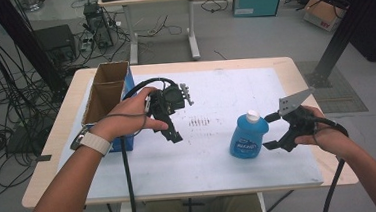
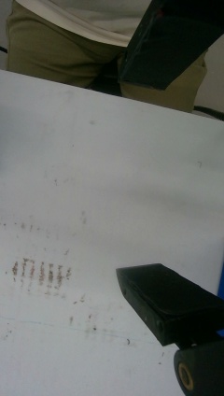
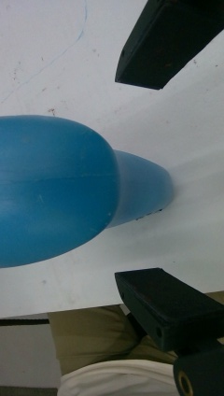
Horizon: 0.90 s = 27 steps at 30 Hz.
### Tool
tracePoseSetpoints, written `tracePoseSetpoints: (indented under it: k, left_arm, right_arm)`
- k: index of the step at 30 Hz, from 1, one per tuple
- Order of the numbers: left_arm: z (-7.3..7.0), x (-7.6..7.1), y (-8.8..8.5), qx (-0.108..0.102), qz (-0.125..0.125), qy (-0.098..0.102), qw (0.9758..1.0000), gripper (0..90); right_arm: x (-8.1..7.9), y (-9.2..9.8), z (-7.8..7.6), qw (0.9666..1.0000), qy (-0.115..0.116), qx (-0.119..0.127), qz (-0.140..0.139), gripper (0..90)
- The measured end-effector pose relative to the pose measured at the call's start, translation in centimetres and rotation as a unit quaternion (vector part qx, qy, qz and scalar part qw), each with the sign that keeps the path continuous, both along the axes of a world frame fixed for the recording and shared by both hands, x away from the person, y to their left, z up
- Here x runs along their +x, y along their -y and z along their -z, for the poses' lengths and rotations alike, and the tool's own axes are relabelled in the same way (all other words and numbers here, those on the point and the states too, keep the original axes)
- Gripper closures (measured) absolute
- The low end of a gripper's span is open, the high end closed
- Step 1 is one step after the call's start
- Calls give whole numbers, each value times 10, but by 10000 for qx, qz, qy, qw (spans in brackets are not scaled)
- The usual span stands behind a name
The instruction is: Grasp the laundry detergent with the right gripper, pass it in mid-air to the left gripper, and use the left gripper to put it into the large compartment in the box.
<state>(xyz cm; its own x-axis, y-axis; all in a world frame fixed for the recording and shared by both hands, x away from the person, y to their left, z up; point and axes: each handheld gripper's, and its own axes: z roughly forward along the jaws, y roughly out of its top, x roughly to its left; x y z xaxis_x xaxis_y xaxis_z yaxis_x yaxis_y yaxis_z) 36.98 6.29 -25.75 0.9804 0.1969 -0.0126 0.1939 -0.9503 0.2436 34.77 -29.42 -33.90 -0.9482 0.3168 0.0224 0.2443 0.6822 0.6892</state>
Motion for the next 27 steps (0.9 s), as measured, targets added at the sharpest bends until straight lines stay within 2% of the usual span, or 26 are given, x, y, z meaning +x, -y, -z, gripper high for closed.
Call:
tracePoseSetpoints:
  k: [27]
  left_arm:
    - [0, 1, -3, 9, -19, -11, 10000, 76]
  right_arm:
    - [3, -2, 5, 9999, 11, 111, -32, 53]
